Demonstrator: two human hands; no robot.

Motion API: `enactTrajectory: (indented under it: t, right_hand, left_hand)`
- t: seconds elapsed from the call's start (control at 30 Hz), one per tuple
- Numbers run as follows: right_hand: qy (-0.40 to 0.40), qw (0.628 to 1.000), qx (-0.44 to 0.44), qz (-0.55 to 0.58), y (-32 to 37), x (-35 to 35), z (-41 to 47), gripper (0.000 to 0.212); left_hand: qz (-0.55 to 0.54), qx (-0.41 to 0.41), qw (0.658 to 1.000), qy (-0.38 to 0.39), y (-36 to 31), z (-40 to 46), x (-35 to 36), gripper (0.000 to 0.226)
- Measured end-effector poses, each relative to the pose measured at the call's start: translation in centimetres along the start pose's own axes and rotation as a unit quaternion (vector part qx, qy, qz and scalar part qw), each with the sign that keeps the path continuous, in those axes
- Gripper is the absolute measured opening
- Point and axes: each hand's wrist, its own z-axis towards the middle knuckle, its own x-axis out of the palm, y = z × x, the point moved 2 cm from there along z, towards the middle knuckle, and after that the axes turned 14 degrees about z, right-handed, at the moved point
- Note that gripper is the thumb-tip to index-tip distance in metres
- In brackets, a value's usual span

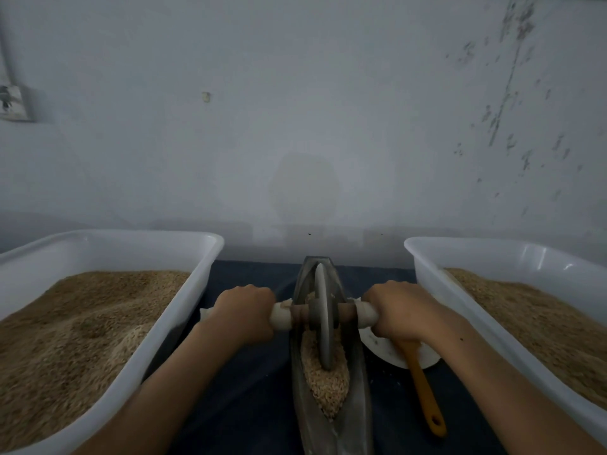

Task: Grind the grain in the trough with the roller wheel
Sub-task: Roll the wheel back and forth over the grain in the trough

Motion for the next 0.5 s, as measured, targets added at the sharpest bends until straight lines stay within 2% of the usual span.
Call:
enactTrajectory:
  t: [0.1, 0.2, 0.33, 0.4, 0.5]
  right_hand:
    - [0.023, 1.000, 0.002, -0.003, 0.1, -0.2, -0.1, 0.029]
    - [-0.001, 1.000, 0.001, -0.007, 0.2, 0.0, 0.1, 0.026]
    - [-0.083, 0.997, -0.010, -0.006, 0.0, 0.5, 0.4, 0.008]
    - [-0.121, 0.993, -0.011, 0.002, -0.2, 0.8, 0.5, 0.010]
    - [-0.142, 0.990, -0.017, 0.006, -0.3, 1.0, 0.6, 0.013]
  left_hand:
    - [-0.011, 0.008, 0.999, 0.032, 0.1, -0.1, 0.0, 0.034]
    - [-0.007, -0.006, 1.000, 0.028, 0.1, 0.0, 0.1, 0.033]
    - [0.013, -0.035, 0.998, -0.051, -0.4, -0.1, -0.1, 0.016]
    - [0.012, -0.046, 0.994, -0.096, -0.6, -0.1, -0.3, 0.010]
    - [0.009, -0.047, 0.993, -0.105, -0.7, -0.2, -0.2, 0.010]
